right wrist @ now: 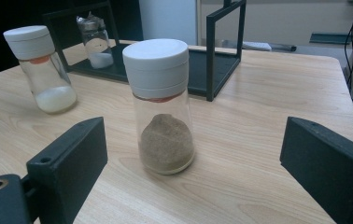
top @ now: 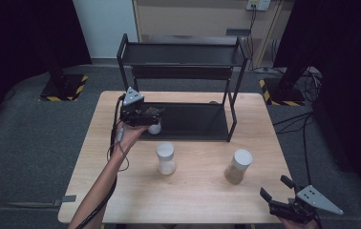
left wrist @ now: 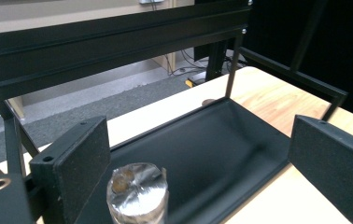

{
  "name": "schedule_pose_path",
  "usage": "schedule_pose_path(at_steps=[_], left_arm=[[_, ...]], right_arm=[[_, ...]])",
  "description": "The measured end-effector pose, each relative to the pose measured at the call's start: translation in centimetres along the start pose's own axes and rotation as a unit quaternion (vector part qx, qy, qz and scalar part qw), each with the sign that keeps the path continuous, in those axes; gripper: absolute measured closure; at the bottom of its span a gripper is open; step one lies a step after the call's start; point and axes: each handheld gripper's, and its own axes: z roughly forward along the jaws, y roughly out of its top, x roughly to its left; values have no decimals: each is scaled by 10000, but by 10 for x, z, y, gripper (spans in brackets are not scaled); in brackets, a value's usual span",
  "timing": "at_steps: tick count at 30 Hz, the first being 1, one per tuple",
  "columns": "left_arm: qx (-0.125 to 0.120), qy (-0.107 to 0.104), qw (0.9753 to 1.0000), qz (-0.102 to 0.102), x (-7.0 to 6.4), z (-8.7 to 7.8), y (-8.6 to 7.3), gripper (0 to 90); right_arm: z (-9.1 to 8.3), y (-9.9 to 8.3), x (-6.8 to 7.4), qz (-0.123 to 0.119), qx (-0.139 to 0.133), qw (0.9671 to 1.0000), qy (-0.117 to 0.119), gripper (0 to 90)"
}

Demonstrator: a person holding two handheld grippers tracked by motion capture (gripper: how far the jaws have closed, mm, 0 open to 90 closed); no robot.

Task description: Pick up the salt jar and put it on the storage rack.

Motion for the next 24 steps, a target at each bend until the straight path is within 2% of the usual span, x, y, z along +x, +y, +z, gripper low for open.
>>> schedule_pose_path(at_steps=[9,13,24], left_arm=[[-141,-269,9995,78,-4,-32,-8,48],[-162,-288,9993,156,-6,-42,-12,47],[-457,-428,9980,-32,-13,-76,-42,48]], right_arm=[[0,0,0,-5,9,10000,-9,75],[0,0,0,-5,13,10000,-10,75],[1,1,1,-14,18,10000,-12,74]])
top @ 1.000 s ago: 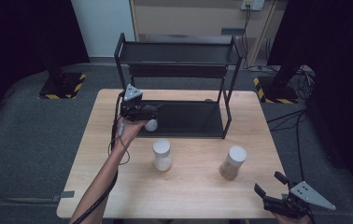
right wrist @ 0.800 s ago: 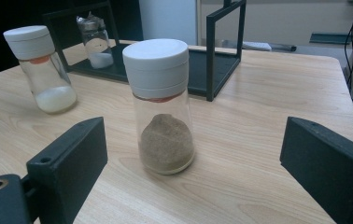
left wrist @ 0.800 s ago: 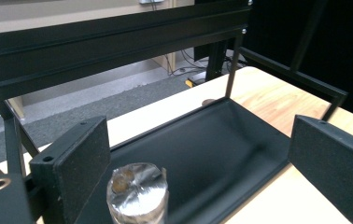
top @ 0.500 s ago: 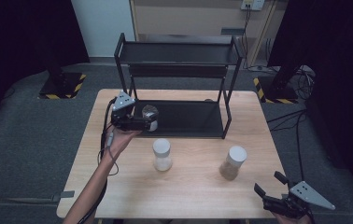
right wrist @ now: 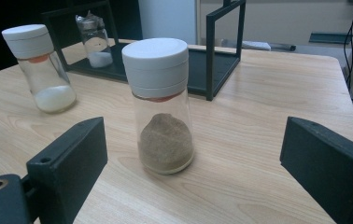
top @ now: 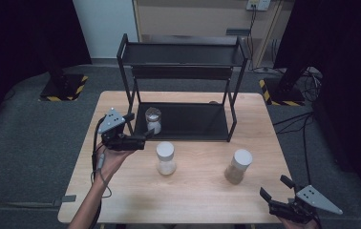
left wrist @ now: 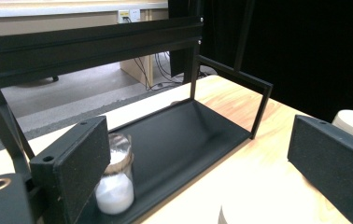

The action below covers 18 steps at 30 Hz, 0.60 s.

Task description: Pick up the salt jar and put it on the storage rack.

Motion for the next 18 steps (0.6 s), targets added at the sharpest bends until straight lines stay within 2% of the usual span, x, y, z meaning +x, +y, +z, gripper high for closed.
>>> schedule_pose_path(at_steps=[9,18], left_arm=[[-80,14,9999,-71,-7,-31,-28,48],[-104,66,9998,-146,-10,-53,-54,47]], right_arm=[[0,0,0,-7,4,10000,1,75],[0,0,1,-12,5,10000,-6,75]])
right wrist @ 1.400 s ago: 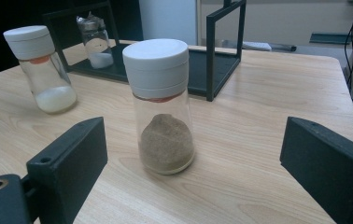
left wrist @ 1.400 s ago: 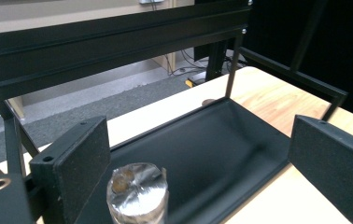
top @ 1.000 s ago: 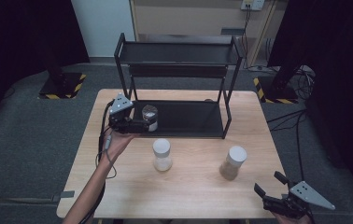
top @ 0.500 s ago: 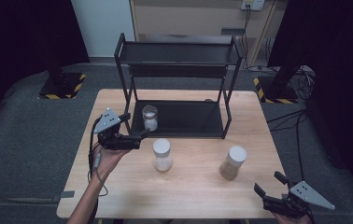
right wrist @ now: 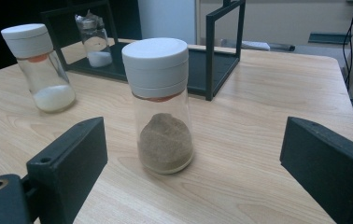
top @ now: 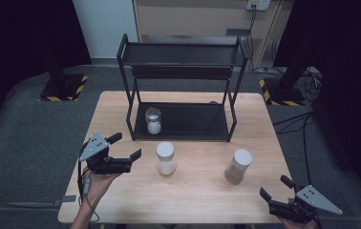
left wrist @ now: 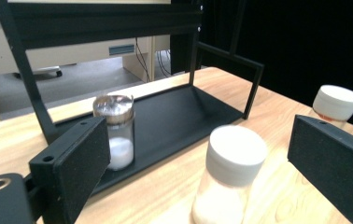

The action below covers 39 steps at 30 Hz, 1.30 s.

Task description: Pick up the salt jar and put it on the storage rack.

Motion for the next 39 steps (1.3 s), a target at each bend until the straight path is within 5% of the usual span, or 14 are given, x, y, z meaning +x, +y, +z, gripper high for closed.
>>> schedule_pose_path(at_steps=[12,39], left_arm=[[-20,106,9999,-5,-2,-33,-40,47],[98,100,9999,-69,11,-53,-92,48]], right_arm=[[0,0,0,-18,12,10000,-4,74],[2,1,-1,-18,85,10000,34,75]])
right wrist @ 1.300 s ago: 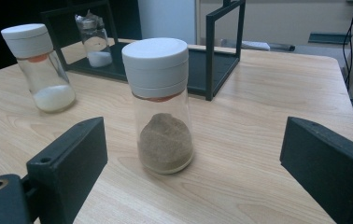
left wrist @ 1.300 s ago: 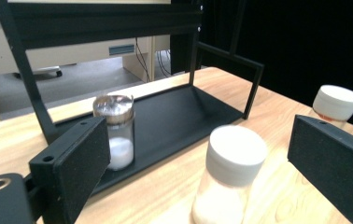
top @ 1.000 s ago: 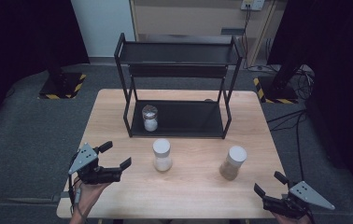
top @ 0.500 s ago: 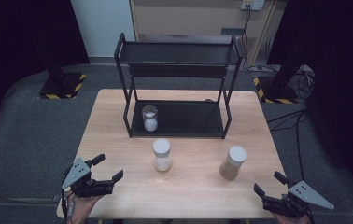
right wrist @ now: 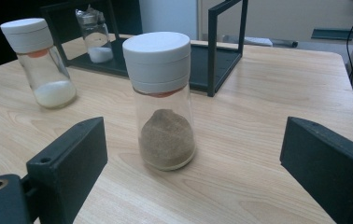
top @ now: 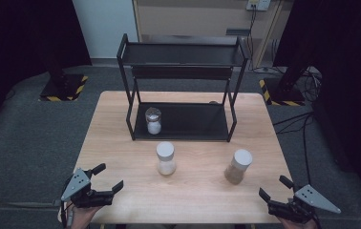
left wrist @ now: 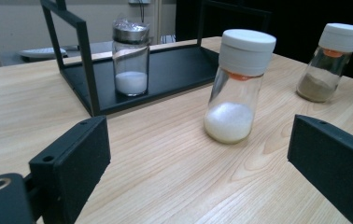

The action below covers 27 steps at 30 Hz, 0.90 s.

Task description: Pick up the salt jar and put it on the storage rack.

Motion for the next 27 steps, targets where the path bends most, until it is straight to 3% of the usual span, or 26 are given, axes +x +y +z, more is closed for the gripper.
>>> schedule_pose_path(at_steps=[12,27], left_arm=[[95,-126,9998,-155,10,1,-6,44],[126,-153,9997,-161,13,2,-7,41]], right_arm=[[1,0,-1,16,22,10000,36,75],[2,0,-1,22,23,10000,31,75]])
